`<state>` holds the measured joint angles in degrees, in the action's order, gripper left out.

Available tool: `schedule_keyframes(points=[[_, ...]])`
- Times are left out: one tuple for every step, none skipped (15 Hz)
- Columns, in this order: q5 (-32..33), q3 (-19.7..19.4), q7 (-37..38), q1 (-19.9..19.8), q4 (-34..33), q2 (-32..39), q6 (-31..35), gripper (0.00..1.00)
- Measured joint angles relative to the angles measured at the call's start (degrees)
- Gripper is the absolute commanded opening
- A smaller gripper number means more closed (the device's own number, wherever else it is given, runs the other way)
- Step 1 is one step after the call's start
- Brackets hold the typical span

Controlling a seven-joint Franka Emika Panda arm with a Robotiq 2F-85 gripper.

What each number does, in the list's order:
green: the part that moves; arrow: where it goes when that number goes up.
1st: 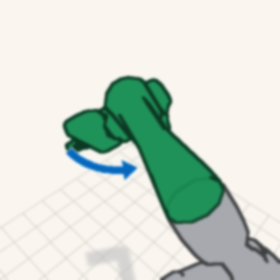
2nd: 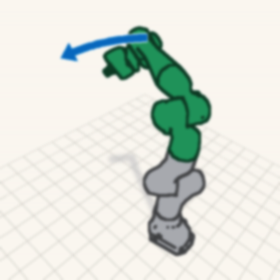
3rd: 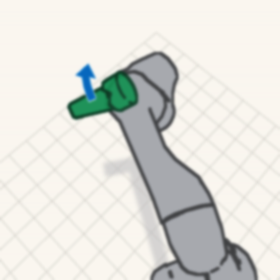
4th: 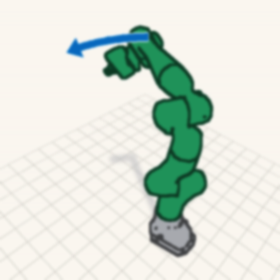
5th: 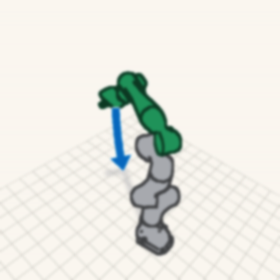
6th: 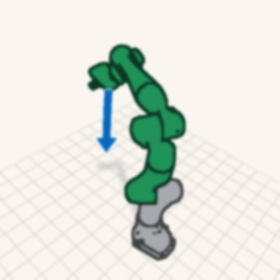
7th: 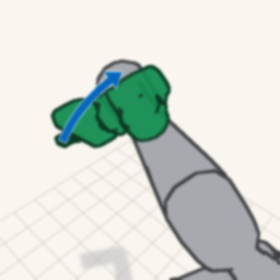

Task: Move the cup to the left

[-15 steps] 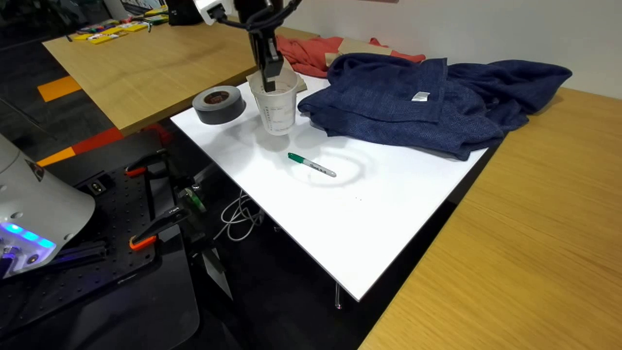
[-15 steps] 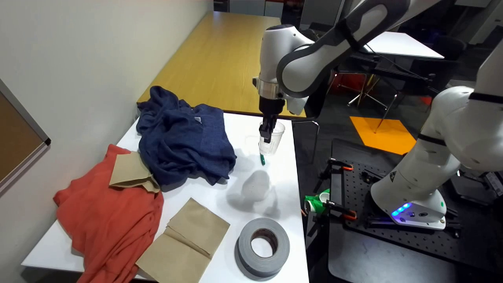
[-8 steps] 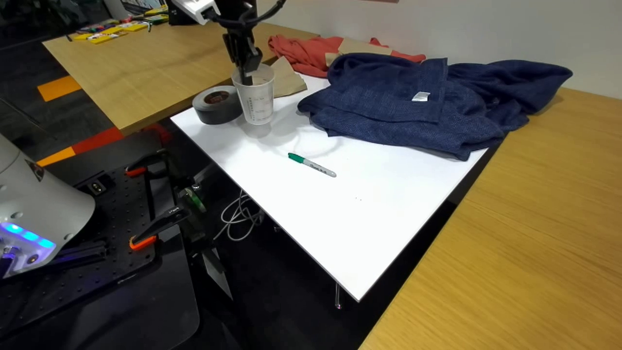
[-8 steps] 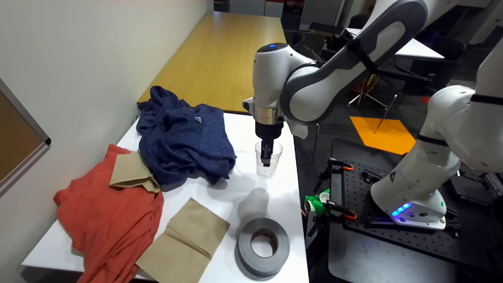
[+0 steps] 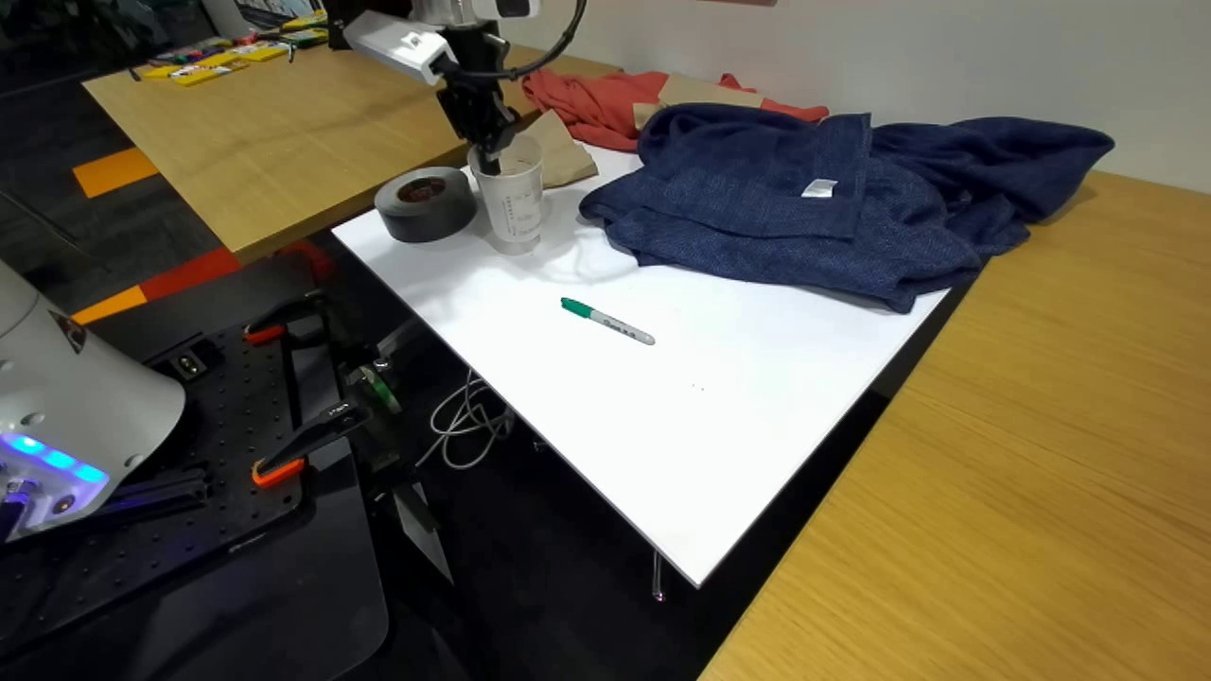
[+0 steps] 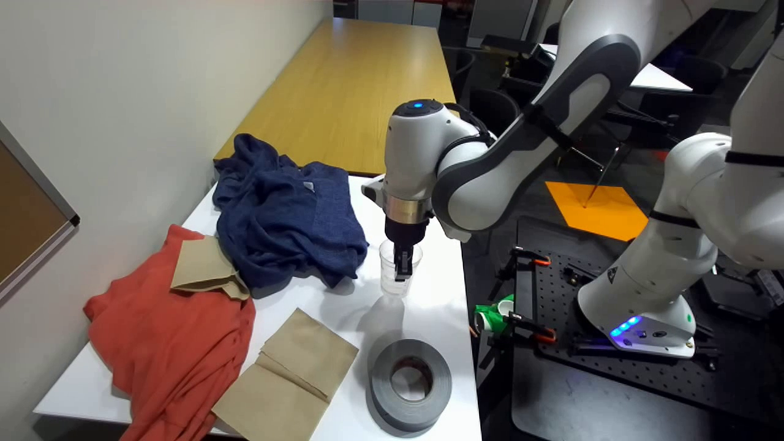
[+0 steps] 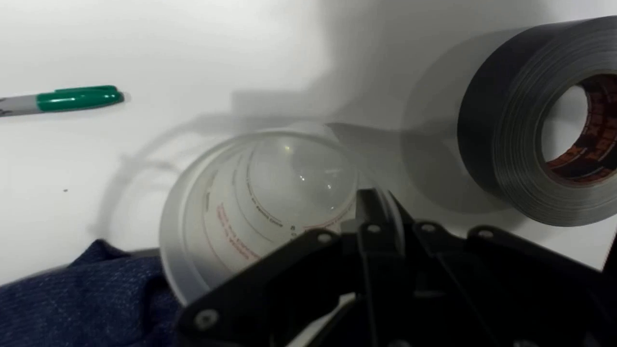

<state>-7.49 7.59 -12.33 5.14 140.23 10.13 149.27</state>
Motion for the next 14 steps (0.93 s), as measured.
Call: schedule_keyframes(points=[[0.3, 0.3, -0.2, 0.0, -0.2, 1.0, 1.8, 0.01], [0.6, 0.6, -0.4, 0.0, -0.3, 1.9, 3.5, 0.01], [0.9, 0.9, -0.7, 0.0, -0.5, 2.9, 5.1, 0.01], [1.5, 1.0, -0.7, 0.1, -0.7, 3.7, 6.3, 0.01], [2.4, 1.1, -0.7, 0.1, -0.9, 4.4, 7.3, 0.01], [3.3, 1.1, -0.7, 0.2, -1.1, 5.1, 8.0, 0.01], [4.2, 1.1, -0.7, 0.2, -1.3, 5.7, 8.4, 0.01], [5.1, 1.1, -0.6, 0.3, -1.5, 6.2, 8.8, 0.3], [5.8, 1.1, -0.6, 0.3, -1.6, 6.6, 9.0, 0.31], [6.7, 1.1, -0.4, 0.3, -1.7, 6.9, 9.2, 0.36], [7.5, 1.0, 0.2, 0.4, -1.7, 7.1, 9.4, 0.44], [8.3, 1.0, 0.6, 0.6, -1.7, 7.2, 9.5, 0.51], [8.8, 1.0, 0.8, 0.7, -1.7, 7.2, 9.5, 0.59], [8.9, 1.0, 0.8, 0.9, -1.7, 7.2, 9.5, 0.66]])
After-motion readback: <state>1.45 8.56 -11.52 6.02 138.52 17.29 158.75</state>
